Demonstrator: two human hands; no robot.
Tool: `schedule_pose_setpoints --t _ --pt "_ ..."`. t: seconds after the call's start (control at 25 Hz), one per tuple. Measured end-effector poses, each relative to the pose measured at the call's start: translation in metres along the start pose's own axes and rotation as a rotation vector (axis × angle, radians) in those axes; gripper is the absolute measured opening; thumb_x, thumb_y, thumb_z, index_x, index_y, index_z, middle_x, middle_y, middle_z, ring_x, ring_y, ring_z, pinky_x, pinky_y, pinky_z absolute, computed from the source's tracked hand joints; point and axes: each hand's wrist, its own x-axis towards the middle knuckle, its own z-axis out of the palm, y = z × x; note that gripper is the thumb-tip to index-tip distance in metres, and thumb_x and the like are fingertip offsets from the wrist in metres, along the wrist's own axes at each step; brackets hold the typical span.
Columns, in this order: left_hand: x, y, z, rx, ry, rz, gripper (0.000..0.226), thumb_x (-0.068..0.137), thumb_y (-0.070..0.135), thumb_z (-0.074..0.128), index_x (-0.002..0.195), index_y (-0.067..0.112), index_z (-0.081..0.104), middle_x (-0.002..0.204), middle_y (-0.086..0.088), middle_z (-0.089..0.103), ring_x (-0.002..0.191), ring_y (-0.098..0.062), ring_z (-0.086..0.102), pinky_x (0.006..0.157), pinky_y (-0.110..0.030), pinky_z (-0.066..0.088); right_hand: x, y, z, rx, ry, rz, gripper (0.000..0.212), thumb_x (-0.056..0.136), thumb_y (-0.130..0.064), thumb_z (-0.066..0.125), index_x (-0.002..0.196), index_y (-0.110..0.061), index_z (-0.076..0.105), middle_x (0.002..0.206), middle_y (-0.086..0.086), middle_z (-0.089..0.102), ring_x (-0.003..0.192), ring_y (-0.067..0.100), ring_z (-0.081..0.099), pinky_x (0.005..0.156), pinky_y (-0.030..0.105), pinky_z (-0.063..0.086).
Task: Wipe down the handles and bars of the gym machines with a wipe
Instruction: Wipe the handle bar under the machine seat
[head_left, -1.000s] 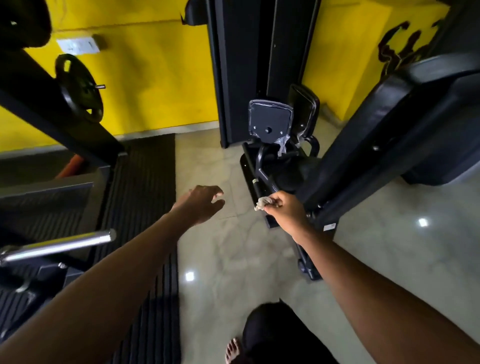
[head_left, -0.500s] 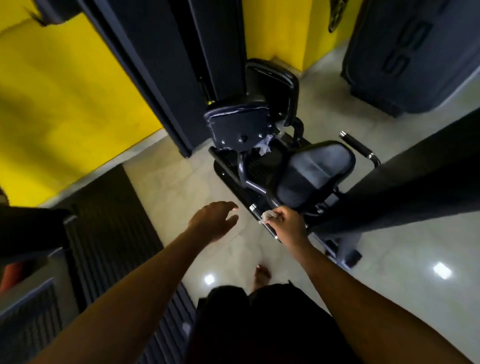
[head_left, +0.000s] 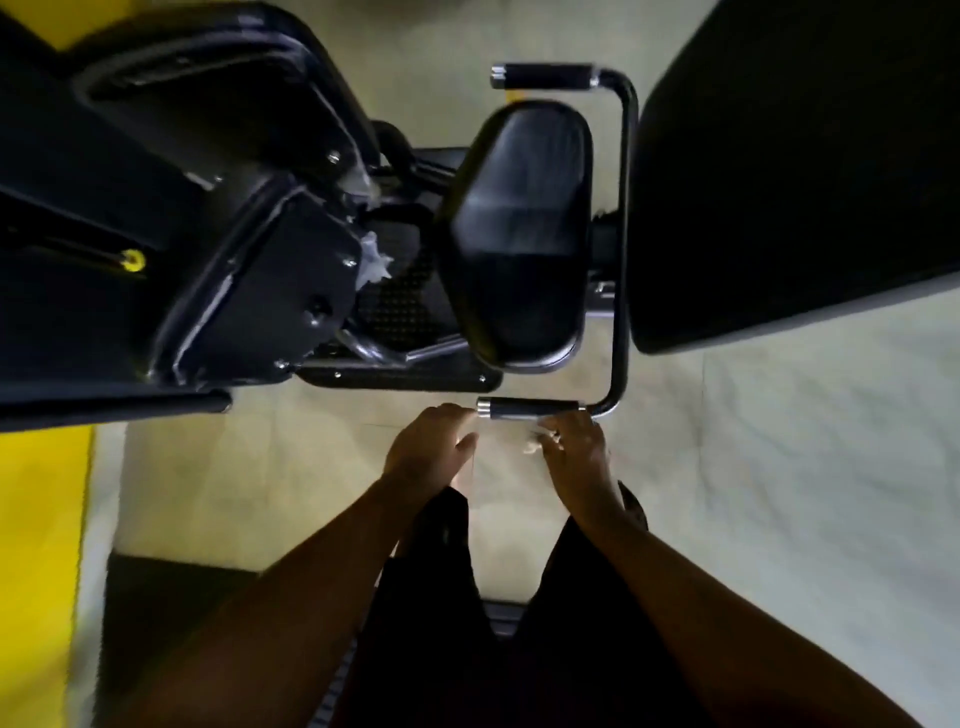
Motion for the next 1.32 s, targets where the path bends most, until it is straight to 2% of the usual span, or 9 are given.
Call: schedule_pose_setpoints --t 0.32,0.48,0.6,0.76,0.92,1.04,1.08,1.2,1.32 --pt "0.07 -0.071 0.045 0.027 -0.008 0.292 0.052 0.098 0.04 0.051 0.146 0.021 0.043 0.146 0.0 0.048 0.136 -0.013 0.039 0.107 -0.021 0.029 0.009 -0.001 0.115 -0.113 0.258 0.046 0.036 0.087 0.001 0.064 0.119 -0.016 0.068 0.122 0.008 0.059 0.109 0.029 0.051 0.079 0.036 0.051" --pt "0.095 -0.076 0.068 -0.033 0.025 0.439 0.045 0.098 0.038 0.054 0.137 0.015 0.055 0.136 -0.003 0.059 0.128 -0.014 0.051 0.106 -0.028 0.043 0.014 0.023 0.127 -0.182 0.255 0.001 0.033 0.089 -0.007 0.062 0.122 -0.01 0.065 0.129 0.01 0.056 0.116 0.026 0.048 0.092 0.021 0.034" --pt "0.108 -0.07 0.077 -0.047 0.069 0.537 0.036 0.095 0.031 0.059 0.125 0.013 0.065 0.124 -0.002 0.067 0.117 -0.015 0.059 0.098 -0.03 0.05 0.016 0.035 0.136 -0.314 0.185 -0.182 0.032 0.096 -0.008 0.056 0.127 -0.005 0.062 0.131 0.015 0.055 0.123 0.031 0.05 0.099 0.034 0.049" --pt "0.111 -0.074 0.087 -0.068 0.135 0.541 0.032 0.095 0.028 0.061 0.121 0.011 0.068 0.12 -0.004 0.069 0.113 -0.015 0.063 0.096 -0.03 0.052 0.031 0.058 0.121 -0.446 0.197 -0.426 0.031 0.096 -0.005 0.053 0.125 -0.003 0.064 0.125 0.015 0.063 0.117 0.031 0.057 0.094 0.036 0.054" --pt "0.11 -0.078 0.092 -0.055 0.164 0.526 0.036 0.095 0.03 0.06 0.123 0.009 0.066 0.122 -0.006 0.068 0.113 -0.018 0.064 0.095 -0.033 0.053 0.034 0.049 0.126 -0.327 0.327 -0.13 0.031 0.094 -0.005 0.05 0.121 -0.006 0.065 0.125 0.011 0.061 0.112 0.028 0.055 0.081 0.039 0.057" --pt "0.113 -0.078 0.085 -0.046 0.141 0.554 0.039 0.095 0.037 0.053 0.12 0.011 0.068 0.12 -0.003 0.069 0.111 -0.013 0.064 0.095 -0.029 0.052 0.03 0.05 0.132 -0.46 0.222 -0.388 0.03 0.096 -0.005 0.05 0.121 -0.001 0.066 0.122 0.015 0.064 0.11 0.03 0.059 0.086 0.035 0.056" --pt "0.116 -0.077 0.082 -0.055 0.135 0.559 0.039 0.094 0.037 0.056 0.12 0.01 0.069 0.119 -0.003 0.069 0.11 -0.012 0.065 0.095 -0.027 0.052 0.033 0.062 0.122 -0.469 0.23 -0.393 0.028 0.095 -0.005 0.055 0.12 -0.002 0.066 0.123 0.016 0.064 0.111 0.03 0.059 0.084 0.036 0.057" --pt "0.118 -0.076 0.079 -0.04 0.151 0.593 0.033 0.091 0.027 0.067 0.118 0.008 0.069 0.115 -0.005 0.071 0.106 -0.014 0.067 0.092 -0.027 0.053 0.032 0.074 0.109 -0.321 0.375 -0.11 0.029 0.092 0.001 0.056 0.12 0.001 0.066 0.126 0.018 0.062 0.114 0.036 0.056 0.083 0.042 0.057" --pt "0.118 -0.078 0.081 -0.047 0.152 0.61 0.032 0.091 0.024 0.069 0.118 0.007 0.069 0.115 -0.005 0.071 0.106 -0.014 0.066 0.091 -0.029 0.055 0.023 0.059 0.126 -0.443 0.338 -0.324 0.029 0.093 -0.001 0.059 0.12 0.0 0.066 0.124 0.016 0.064 0.111 0.033 0.058 0.088 0.037 0.053"
